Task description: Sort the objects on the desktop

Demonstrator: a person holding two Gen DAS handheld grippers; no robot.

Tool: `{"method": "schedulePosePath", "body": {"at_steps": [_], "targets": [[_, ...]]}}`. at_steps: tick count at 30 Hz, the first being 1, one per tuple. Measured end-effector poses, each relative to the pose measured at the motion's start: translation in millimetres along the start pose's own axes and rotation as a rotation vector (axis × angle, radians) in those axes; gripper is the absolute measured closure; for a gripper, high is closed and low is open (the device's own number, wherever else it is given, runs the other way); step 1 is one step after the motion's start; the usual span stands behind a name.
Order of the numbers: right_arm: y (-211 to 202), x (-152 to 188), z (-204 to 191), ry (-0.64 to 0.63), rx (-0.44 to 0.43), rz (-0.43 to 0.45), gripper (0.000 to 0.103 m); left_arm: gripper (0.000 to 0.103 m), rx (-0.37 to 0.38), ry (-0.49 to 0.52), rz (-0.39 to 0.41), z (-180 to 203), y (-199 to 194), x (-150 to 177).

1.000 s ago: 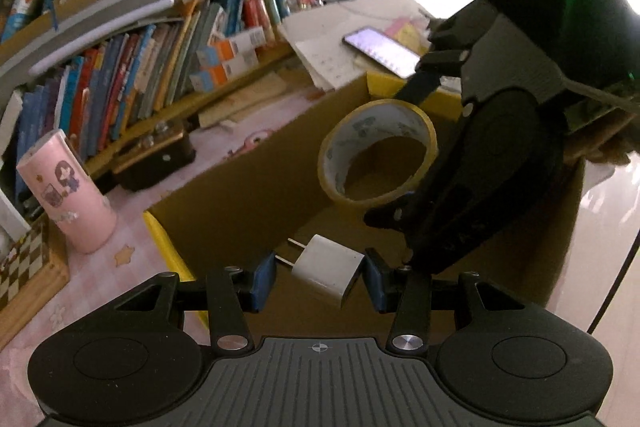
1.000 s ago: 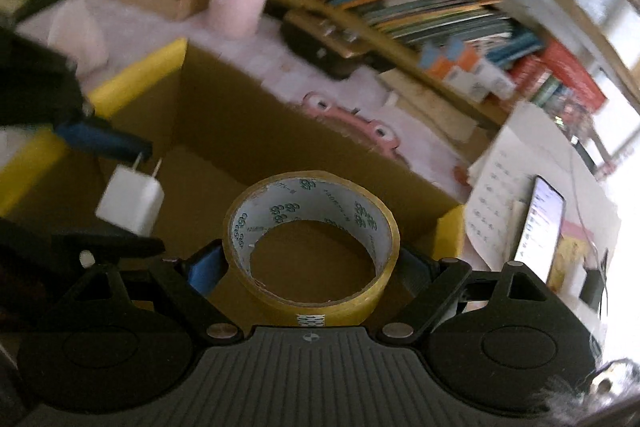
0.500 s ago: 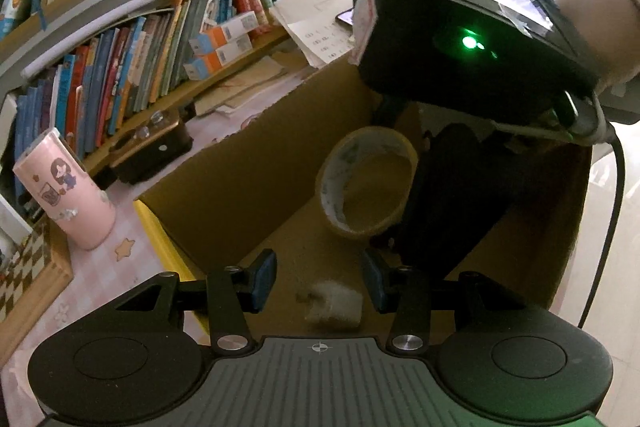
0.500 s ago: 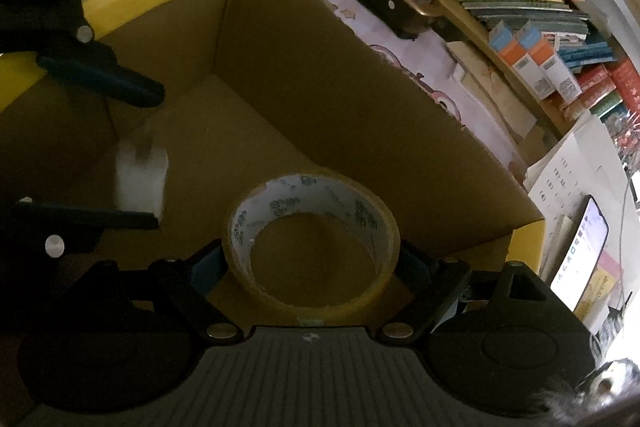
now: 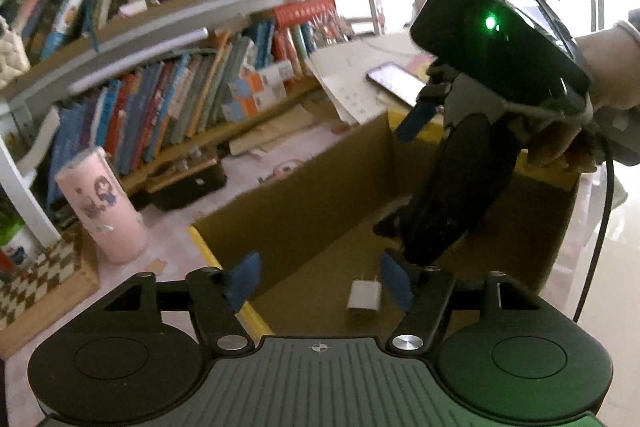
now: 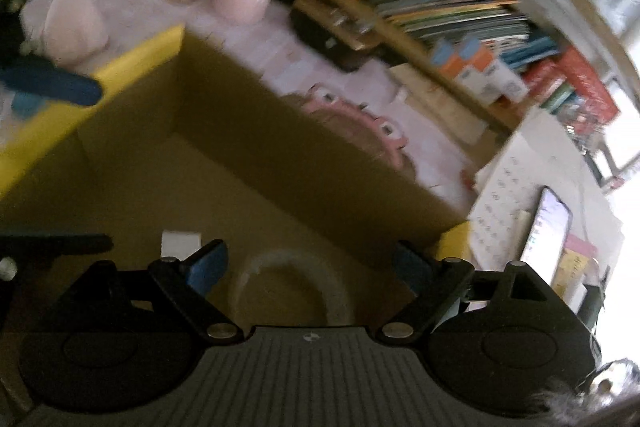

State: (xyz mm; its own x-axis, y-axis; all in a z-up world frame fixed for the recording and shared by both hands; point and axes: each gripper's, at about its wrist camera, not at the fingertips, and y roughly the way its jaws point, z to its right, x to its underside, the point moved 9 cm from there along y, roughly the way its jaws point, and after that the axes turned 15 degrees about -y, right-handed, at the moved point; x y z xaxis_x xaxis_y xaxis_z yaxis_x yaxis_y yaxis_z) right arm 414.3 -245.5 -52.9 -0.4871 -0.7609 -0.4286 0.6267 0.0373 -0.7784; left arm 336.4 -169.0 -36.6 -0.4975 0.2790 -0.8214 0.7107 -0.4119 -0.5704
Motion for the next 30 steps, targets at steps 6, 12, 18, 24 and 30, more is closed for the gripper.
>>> {"method": "schedulePosePath", "body": {"at_steps": [6, 12, 18, 24, 30], "targets": [[-39, -2, 15, 0.11, 0.087, 0.078, 0.014, 0.028, -0.009, -0.03, 0.062, -7, -25, -10], [-80, 4, 13, 0.214, 0.14, 0.16, 0.014, 0.023, -0.018, -0.068, 0.098, -16, -49, -14], [-113, 10, 3, 0.281, 0.211, 0.212, 0.014, 0.02, -0.028, -0.098, 0.121, -20, -70, -11], [-146, 27, -4, 0.424, 0.316, 0.26, 0.013, 0.017, -0.058, -0.159, 0.16, -28, -94, -2], [-173, 58, -20, 0.614, 0.376, 0.28, 0.013, 0.016, -0.079, -0.21, 0.186, -37, -117, 7]]}}
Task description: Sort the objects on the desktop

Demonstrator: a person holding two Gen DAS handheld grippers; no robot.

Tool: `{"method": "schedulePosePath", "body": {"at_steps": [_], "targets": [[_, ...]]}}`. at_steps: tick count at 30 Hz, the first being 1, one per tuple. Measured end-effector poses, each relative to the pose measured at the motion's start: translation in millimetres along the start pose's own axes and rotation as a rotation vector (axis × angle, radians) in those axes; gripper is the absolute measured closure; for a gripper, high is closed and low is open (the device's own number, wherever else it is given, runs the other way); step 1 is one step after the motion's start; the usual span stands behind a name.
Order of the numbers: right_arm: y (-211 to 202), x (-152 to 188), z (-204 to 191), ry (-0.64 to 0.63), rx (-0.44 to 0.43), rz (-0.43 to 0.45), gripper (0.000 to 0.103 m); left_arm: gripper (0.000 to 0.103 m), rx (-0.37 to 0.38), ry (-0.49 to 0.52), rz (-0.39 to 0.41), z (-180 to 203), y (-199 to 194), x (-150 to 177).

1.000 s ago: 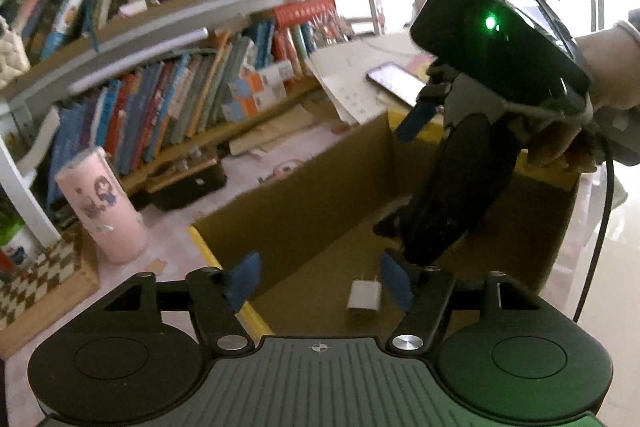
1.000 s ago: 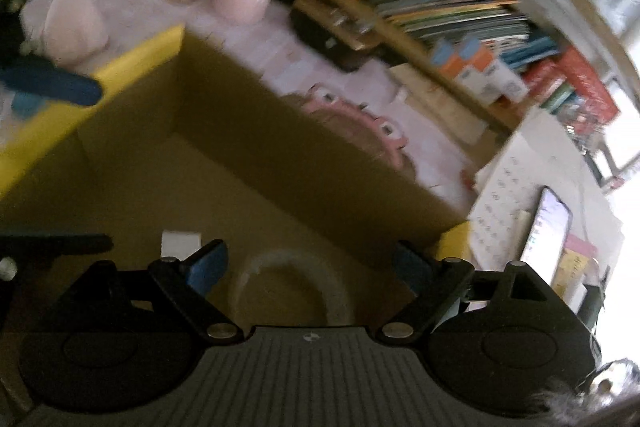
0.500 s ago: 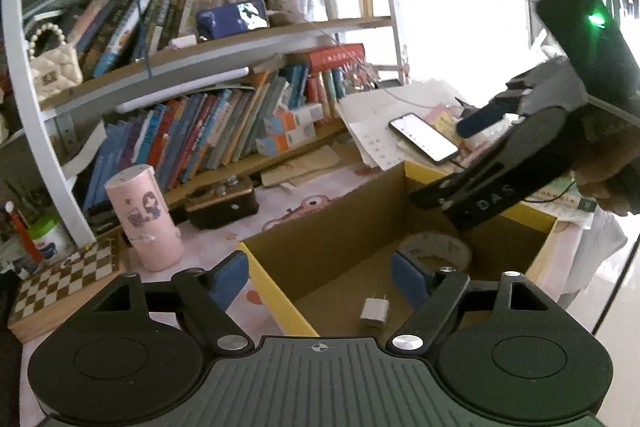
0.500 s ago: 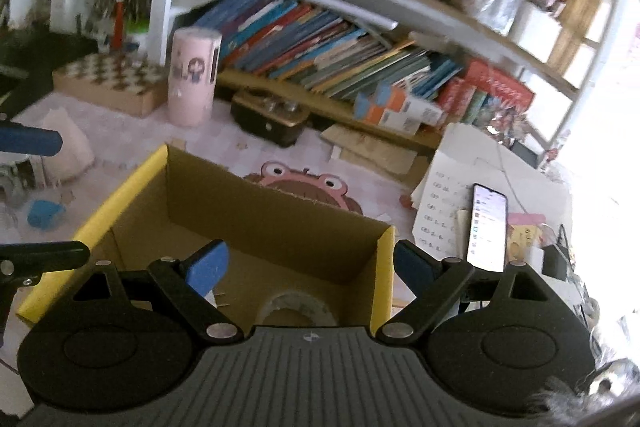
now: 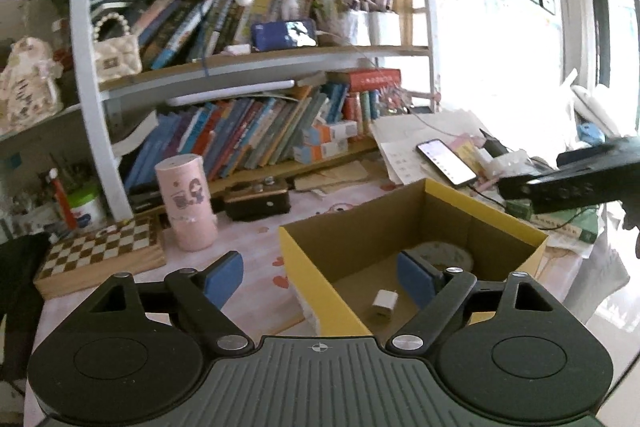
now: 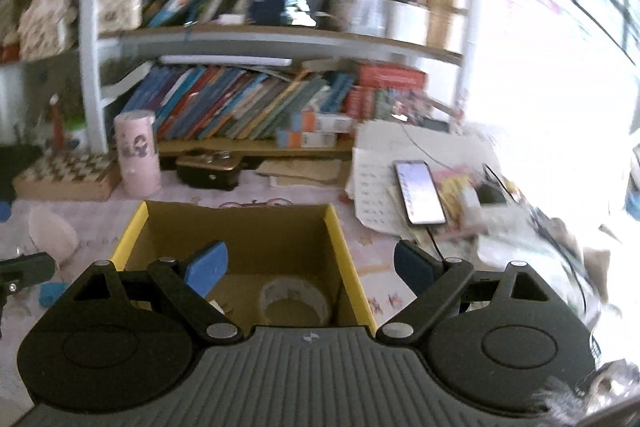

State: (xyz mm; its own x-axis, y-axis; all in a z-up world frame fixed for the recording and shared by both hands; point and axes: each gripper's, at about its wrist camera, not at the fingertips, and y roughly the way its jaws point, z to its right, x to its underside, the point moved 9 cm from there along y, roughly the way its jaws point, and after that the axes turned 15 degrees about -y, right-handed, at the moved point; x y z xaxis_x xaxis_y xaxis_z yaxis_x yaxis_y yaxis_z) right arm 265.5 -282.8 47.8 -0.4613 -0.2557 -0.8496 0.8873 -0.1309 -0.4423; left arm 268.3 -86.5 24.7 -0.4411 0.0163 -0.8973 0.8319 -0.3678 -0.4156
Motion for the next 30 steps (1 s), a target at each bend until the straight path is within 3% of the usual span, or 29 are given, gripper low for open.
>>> {"method": "schedulePosePath", "body": {"at_steps": [8, 21, 30], "targets": [[-34, 34, -7, 0.088, 0.044, -0.039, 0.013, 0.016, 0.004, -0.014, -0.019, -7, -26, 20], [-86, 90, -67, 0.181, 0.033, -0.113, 0.013, 0.016, -0.034, -0.072, -0.095, -34, -69, 75], [-122, 115, -108, 0.142, -0.003, -0.134, 0.013, 0.016, -0.09, -0.096, -0.111, -47, -110, 108]]}}
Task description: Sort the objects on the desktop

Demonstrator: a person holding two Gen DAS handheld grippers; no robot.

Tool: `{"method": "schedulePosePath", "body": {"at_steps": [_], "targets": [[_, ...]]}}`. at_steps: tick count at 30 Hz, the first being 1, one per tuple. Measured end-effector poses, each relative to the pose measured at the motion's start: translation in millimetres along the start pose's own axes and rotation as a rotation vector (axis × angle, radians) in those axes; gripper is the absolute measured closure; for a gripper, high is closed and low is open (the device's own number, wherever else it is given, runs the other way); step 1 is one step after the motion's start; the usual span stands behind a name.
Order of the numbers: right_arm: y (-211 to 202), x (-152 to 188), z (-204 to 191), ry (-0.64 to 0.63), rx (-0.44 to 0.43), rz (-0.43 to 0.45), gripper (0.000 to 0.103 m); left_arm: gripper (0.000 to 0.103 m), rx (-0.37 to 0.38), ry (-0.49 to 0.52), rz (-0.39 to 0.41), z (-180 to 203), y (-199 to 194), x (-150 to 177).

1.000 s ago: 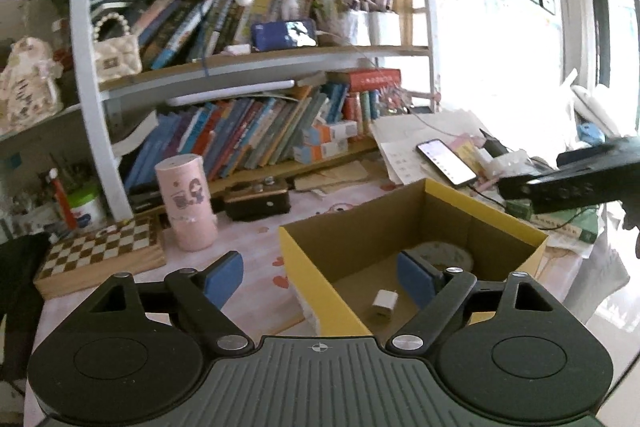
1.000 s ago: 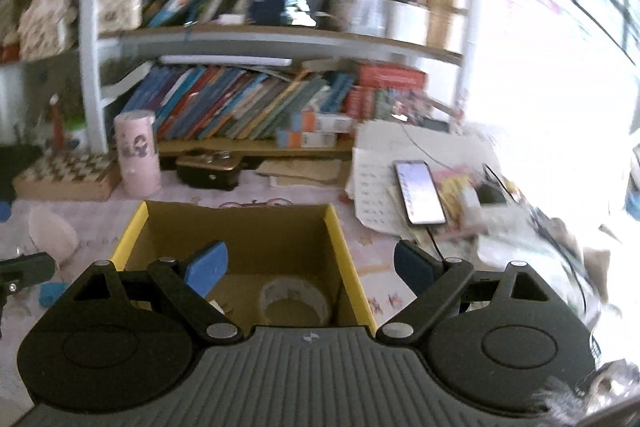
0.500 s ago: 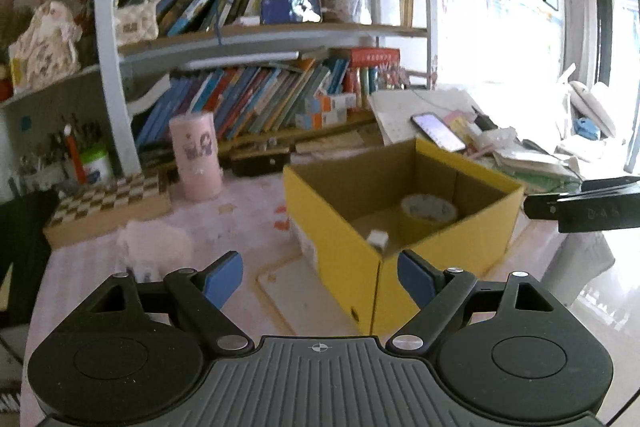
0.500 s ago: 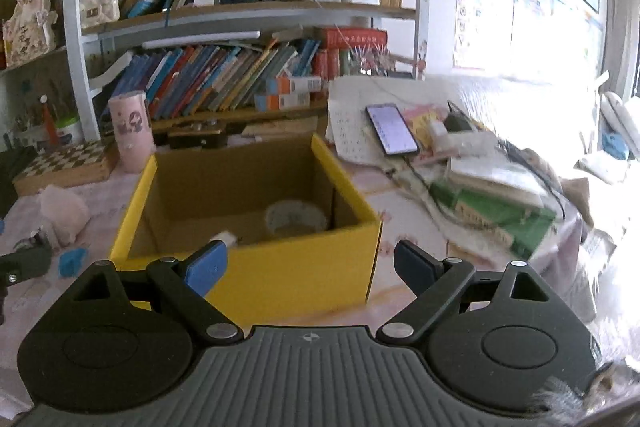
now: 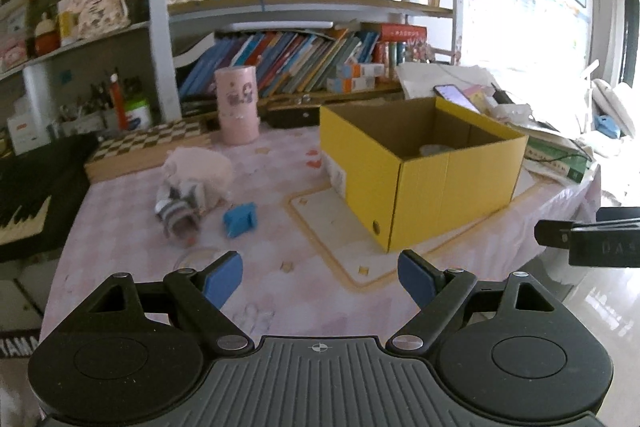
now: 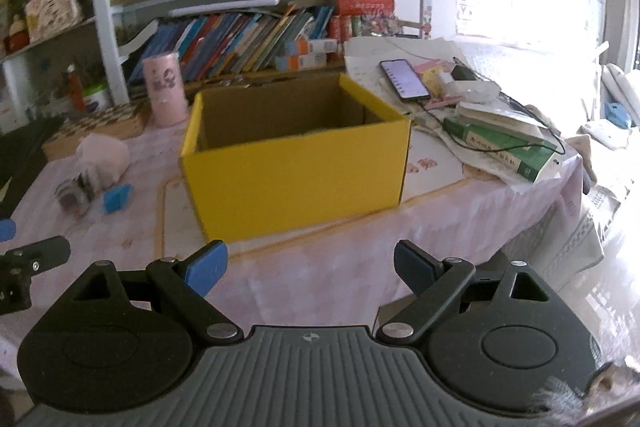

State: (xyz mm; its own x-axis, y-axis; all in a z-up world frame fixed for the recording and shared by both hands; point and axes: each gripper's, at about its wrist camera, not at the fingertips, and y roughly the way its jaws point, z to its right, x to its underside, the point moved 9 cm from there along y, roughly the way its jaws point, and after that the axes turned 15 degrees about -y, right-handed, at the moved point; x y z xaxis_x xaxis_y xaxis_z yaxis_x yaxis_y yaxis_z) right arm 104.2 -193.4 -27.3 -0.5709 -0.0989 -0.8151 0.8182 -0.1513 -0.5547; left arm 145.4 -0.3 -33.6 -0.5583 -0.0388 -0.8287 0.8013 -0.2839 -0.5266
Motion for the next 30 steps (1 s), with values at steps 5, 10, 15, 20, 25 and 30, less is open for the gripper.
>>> {"method": "schedulePosePath", "body": {"at_steps": [5, 10, 15, 20, 25, 30], "targets": [[-11, 17, -15, -0.014, -0.02, -0.018, 0.013, 0.016, -0.019, -0.005, -0.014, -4, -11, 12], [-22, 31, -33, -0.031, -0.055, -0.033, 0.013, 0.015, -0.027, -0.015, -0.022, -4, -18, 17], [-29, 38, -47, -0.061, -0.084, -0.038, 0.013, 0.015, -0.029, -0.014, -0.049, -7, -20, 25], [-31, 39, -56, -0.059, -0.103, -0.043, 0.013, 0.011, -0.033, -0.013, -0.059, -12, -26, 30], [-32, 39, -67, -0.068, -0.125, -0.053, 0.013, 0.008, -0.039, -0.012, -0.067, -19, -32, 34], [-30, 36, -78, -0.093, -0.15, -0.053, 0.013, 0.007, -0.064, -0.042, -0.07, -30, -35, 36]]}}
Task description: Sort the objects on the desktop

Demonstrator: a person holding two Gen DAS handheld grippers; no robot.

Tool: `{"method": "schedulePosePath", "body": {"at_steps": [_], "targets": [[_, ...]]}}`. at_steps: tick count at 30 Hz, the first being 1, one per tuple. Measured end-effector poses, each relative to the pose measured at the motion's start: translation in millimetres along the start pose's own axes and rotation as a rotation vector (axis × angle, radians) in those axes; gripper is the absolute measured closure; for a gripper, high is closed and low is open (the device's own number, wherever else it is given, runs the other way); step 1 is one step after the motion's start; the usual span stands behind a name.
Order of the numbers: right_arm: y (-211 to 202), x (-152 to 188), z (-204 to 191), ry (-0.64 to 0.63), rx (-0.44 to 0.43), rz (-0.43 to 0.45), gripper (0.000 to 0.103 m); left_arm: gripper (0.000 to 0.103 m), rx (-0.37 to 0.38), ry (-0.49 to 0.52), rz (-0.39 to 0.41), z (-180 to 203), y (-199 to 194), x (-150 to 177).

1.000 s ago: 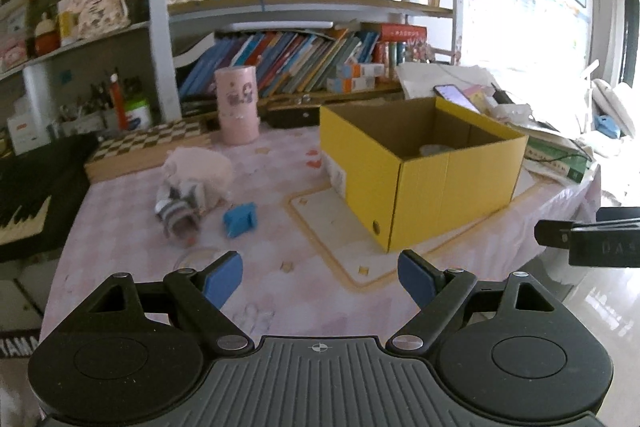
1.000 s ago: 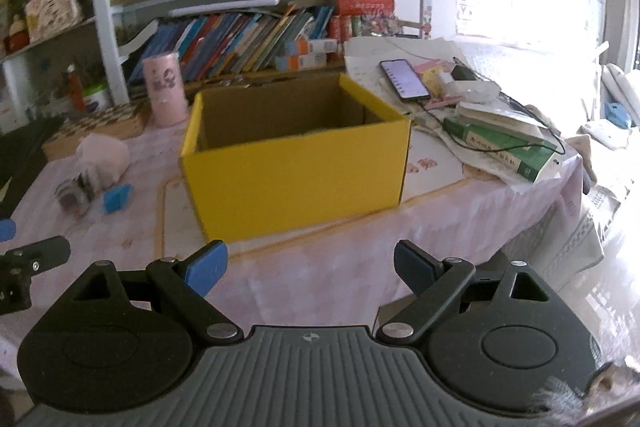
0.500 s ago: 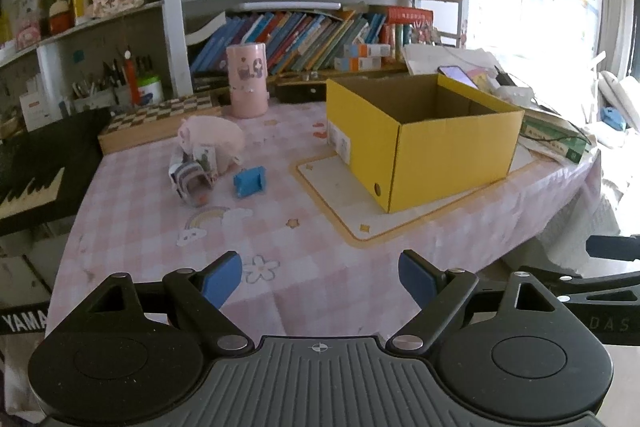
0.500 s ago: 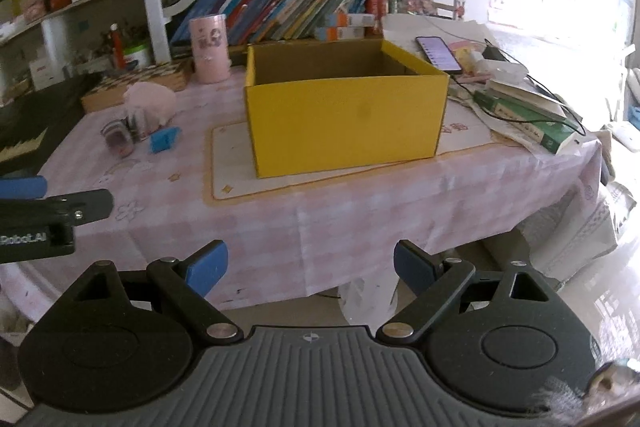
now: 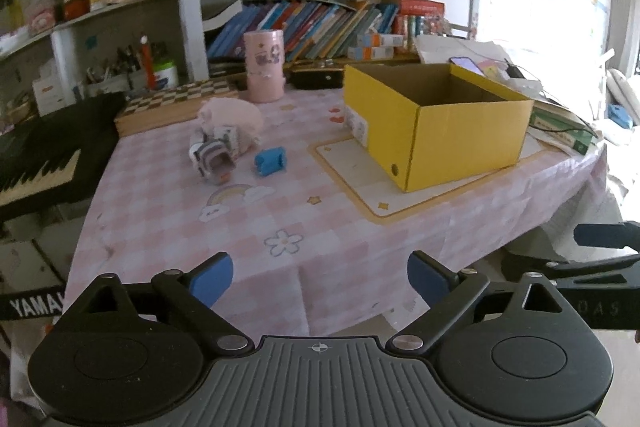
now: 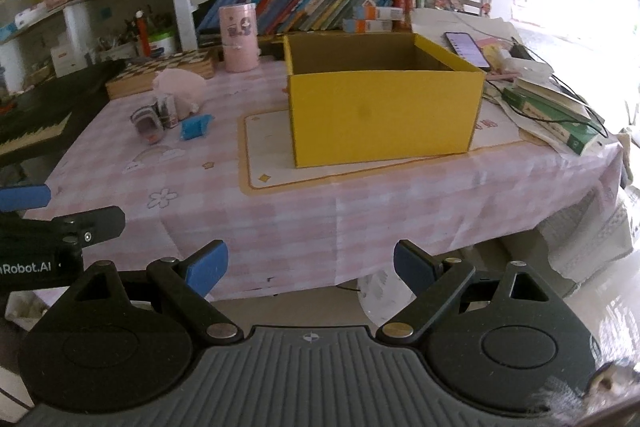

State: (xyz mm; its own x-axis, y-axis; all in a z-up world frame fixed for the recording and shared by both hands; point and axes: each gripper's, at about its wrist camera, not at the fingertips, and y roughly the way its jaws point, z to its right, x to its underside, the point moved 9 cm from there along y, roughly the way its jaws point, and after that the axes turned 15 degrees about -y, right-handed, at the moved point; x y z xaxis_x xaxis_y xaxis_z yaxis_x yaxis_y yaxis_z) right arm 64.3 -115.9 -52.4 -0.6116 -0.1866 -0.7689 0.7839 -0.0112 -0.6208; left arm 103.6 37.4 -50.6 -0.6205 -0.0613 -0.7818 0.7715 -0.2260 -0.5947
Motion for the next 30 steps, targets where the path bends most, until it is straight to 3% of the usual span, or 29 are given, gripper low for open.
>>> {"method": "schedulePosePath", "body": {"at_steps": [30], "targets": [[1, 0, -15, -0.057, -0.041, -0.008, 0.015, 0.004, -0.03, -0.031, -0.015, -8, 2, 0]]}}
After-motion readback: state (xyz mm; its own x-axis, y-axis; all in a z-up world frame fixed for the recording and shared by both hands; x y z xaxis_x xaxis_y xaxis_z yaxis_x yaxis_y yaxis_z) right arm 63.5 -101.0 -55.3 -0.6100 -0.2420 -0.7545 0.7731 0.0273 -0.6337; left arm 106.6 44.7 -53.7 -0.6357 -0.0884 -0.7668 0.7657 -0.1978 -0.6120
